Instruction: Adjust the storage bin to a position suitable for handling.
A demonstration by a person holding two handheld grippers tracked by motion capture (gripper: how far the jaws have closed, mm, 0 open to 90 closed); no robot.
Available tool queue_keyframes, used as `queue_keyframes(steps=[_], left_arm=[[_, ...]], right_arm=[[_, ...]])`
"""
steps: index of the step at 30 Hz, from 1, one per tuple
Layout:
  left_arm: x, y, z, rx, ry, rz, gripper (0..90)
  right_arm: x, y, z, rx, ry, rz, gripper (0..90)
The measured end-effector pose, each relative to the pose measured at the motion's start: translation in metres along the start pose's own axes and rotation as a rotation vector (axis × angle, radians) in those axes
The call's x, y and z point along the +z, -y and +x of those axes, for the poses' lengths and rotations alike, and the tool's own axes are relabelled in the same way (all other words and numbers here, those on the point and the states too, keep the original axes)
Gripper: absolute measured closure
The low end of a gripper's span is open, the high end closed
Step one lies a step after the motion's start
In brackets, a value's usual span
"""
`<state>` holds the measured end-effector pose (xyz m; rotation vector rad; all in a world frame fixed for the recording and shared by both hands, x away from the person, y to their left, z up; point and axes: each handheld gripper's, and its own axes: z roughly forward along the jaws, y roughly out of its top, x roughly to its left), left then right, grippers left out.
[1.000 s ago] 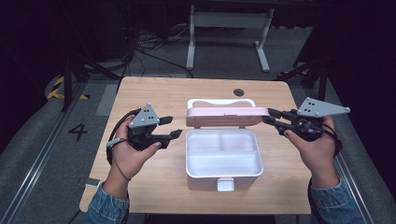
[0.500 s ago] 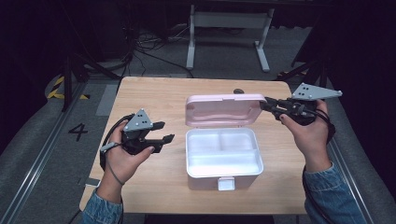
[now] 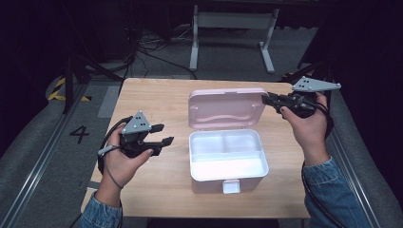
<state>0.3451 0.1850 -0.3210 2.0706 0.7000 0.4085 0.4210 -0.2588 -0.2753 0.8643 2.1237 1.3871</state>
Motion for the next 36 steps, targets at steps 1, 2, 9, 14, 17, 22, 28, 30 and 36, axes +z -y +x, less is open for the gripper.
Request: queue_keyframes(steps=[1,2,9,14,17,22,28,30,36], left_arm=[[0.0,0.0,-0.001,-0.004,0.005,-0.004,45.9],[-0.001,-0.001,-0.002,0.004,0.007,-0.004,45.9],[-0.002,-0.001,-0.003,0.002,0.009,-0.014,45.8],[-0.003,0.0,-0.002,0.0,0.013,-0.007,45.7],[-0.004,0.0,-0.002,0.0,0.01,-0.017,45.8],[-0.005,0.001,0.0,-0.003,0.013,-0.013,45.5],[-0.006,0.002,0.001,0.001,0.013,-0.013,45.4],[-0.005,0.002,0.001,-0.001,0.015,-0.014,45.4],[-0.005,0.002,0.0,-0.003,0.016,-0.011,45.3]], right_arm=[[0.002,0.0,-0.001,0.004,0.0,-0.001,80.2],[0.003,-0.001,-0.002,0.005,0.001,0.0,80.3],[0.015,-0.005,-0.01,0.045,0.014,0.021,80.4],[0.023,-0.007,-0.015,0.065,0.031,0.032,80.6],[0.027,-0.007,-0.019,0.093,0.03,0.038,81.0],[0.039,-0.011,-0.024,0.13,0.066,0.085,81.8],[0.044,-0.01,-0.029,0.173,0.099,0.121,83.2],[0.046,-0.008,-0.032,0.186,0.107,0.133,83.2],[0.051,-0.001,-0.041,0.228,0.114,0.16,82.5]])
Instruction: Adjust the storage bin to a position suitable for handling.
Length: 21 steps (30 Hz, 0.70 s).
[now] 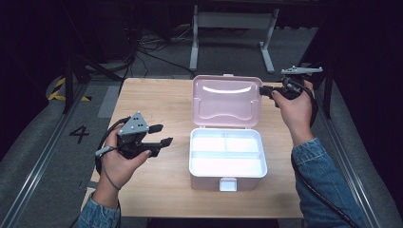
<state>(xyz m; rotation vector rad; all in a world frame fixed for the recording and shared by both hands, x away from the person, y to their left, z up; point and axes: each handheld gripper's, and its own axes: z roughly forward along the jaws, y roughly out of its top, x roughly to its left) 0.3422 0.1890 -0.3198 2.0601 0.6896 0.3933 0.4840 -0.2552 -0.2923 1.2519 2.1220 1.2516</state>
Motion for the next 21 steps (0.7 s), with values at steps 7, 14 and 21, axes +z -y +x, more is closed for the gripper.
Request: queue_keyframes(steps=[7,14,21], left_arm=[[0.001,0.0,0.0,0.006,0.002,-0.001,45.3],[0.001,0.001,0.001,0.005,0.002,0.001,45.4],[0.001,0.002,0.002,-0.006,0.002,-0.001,45.5]], right_arm=[[0.016,0.009,-0.008,0.013,-0.005,0.047,82.5],[0.037,0.026,-0.014,0.016,-0.019,0.124,90.0],[0.045,0.035,-0.017,0.031,-0.025,0.144,90.0]])
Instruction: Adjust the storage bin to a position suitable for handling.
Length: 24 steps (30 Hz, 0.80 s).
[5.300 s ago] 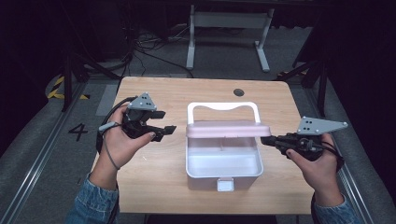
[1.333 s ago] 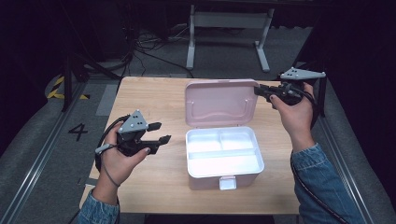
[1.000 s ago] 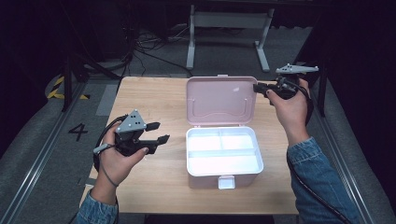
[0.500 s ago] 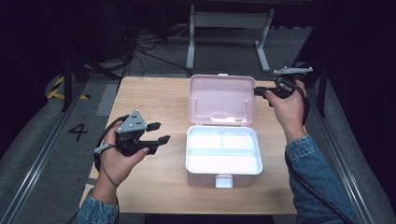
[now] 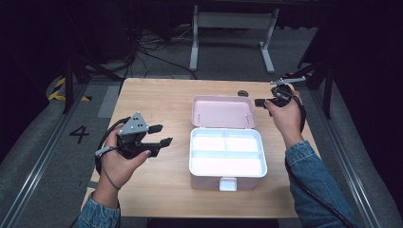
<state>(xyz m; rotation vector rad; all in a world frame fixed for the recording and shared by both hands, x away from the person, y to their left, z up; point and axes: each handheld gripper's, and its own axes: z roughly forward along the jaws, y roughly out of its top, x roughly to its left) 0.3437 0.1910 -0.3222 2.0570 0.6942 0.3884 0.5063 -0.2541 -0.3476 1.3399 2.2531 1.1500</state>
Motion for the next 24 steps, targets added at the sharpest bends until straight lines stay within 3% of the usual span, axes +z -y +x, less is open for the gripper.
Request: queue_keyframes(steps=[7,12,17,24], left_arm=[[0.0,0.0,0.001,-0.001,-0.002,0.005,45.4],[-0.002,0.002,0.003,-0.007,-0.009,-0.001,45.2],[-0.004,0.003,0.005,-0.007,-0.016,0.006,44.5],[-0.01,0.007,0.008,-0.019,-0.032,0.018,43.1]], right_arm=[[-0.006,-0.001,0.002,-0.019,-0.004,-0.023,89.8],[-0.02,-0.004,0.007,-0.043,-0.015,-0.054,85.6],[-0.038,-0.004,0.01,-0.065,-0.027,-0.077,80.0],[-0.079,0.009,0.009,-0.101,-0.029,-0.106,74.1]])
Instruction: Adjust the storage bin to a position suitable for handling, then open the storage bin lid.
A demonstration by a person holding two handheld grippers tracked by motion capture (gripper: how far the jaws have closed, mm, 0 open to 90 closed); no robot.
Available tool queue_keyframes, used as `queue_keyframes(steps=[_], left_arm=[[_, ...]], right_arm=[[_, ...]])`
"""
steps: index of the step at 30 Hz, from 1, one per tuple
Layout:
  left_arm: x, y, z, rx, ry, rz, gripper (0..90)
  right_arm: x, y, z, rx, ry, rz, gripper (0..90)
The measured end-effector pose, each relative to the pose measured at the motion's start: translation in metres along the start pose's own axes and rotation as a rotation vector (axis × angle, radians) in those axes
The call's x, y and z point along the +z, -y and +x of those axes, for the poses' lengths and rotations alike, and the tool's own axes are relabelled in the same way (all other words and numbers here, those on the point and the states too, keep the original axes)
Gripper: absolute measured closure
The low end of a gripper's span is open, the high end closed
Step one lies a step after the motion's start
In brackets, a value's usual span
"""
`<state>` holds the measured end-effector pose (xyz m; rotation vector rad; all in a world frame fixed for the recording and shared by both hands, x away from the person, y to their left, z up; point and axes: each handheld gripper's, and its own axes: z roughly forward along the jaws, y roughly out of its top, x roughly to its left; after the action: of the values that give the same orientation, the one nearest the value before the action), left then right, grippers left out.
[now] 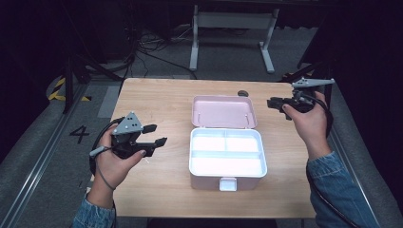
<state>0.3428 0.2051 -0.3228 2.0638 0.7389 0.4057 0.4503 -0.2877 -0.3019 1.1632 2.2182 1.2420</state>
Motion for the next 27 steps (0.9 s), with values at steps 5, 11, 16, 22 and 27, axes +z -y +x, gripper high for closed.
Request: queue_keyframes(steps=[5,11,16,22,27], left_arm=[[-0.002,0.004,0.003,-0.007,-0.016,0.017,41.7],[-0.003,0.017,0.01,-0.025,-0.038,0.064,40.9],[-0.005,0.027,0.017,-0.044,-0.059,0.109,39.6],[-0.001,0.041,0.028,-0.078,-0.062,0.196,37.1],[0.006,0.054,0.038,-0.112,-0.079,0.296,36.9]], right_arm=[[-0.021,0.011,-0.003,-0.006,0.002,-0.001,72.4],[-0.048,0.03,-0.009,-0.009,0.023,0.025,72.0],[-0.065,0.048,-0.016,-0.013,0.056,0.073,71.3],[-0.078,0.071,-0.024,0.008,0.074,0.104,69.3],[-0.082,0.092,-0.031,0.016,0.093,0.16,66.2]])
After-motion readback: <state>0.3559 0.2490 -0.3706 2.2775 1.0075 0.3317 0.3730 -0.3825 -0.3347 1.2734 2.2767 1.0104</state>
